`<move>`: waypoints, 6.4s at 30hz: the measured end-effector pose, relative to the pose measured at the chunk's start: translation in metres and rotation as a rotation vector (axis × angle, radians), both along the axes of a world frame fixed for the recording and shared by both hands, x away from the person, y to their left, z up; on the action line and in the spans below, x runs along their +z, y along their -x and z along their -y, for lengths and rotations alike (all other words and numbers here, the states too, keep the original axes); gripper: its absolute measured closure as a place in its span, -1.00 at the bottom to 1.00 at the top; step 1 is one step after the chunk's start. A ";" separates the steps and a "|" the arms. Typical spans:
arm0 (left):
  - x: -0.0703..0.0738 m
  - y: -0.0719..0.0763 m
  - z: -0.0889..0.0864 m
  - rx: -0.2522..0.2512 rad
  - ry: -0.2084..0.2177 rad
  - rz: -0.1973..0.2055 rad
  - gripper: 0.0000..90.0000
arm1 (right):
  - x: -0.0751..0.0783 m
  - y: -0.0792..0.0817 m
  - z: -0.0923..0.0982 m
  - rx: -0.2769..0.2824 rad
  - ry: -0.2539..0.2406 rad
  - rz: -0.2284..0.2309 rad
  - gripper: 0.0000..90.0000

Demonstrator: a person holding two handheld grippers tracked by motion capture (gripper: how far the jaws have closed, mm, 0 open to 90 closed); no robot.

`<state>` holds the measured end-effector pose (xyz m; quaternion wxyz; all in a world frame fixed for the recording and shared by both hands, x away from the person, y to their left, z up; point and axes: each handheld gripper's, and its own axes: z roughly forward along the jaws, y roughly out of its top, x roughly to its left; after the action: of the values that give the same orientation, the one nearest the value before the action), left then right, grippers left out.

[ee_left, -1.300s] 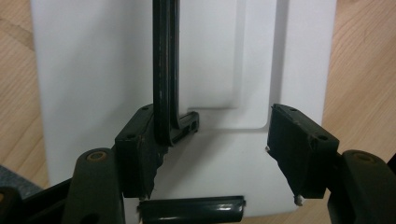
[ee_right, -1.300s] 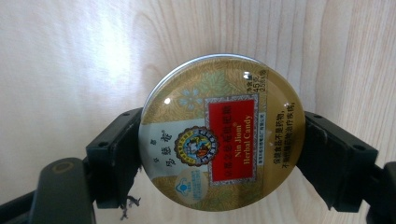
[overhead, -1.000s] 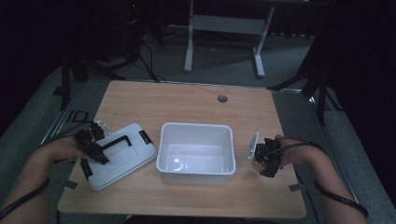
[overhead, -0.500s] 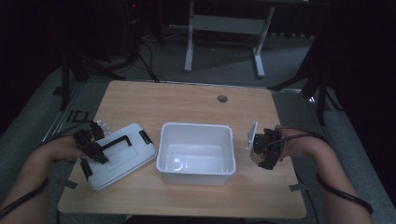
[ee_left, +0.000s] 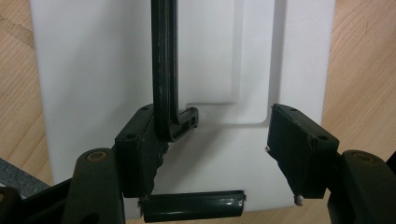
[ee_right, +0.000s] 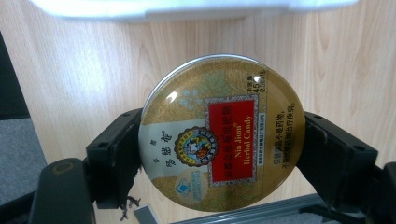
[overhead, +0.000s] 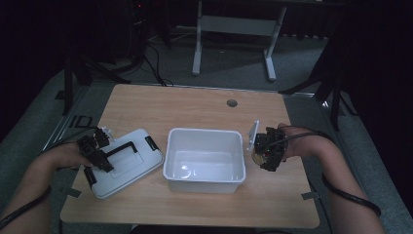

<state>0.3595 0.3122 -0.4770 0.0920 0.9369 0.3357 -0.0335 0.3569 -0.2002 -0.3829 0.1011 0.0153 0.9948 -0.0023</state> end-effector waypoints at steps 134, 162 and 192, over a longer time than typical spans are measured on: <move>-0.001 0.004 -0.001 -0.015 -0.013 -0.005 -0.21 | -0.009 -0.015 -0.020 -0.032 -0.113 -0.067 -0.71; -0.002 0.004 -0.003 0.005 0.000 -0.003 -0.21 | -0.062 0.007 0.075 -0.167 -0.145 -0.140 -0.69; -0.015 -0.009 0.011 -0.038 -0.135 -0.035 0.55 | -0.087 0.014 0.098 -0.237 -0.155 -0.196 -0.67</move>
<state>0.3685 0.3012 -0.4916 0.0221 0.9465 0.3207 -0.0290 0.3434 -0.2982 -0.4698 0.0013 0.1401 0.9883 0.0609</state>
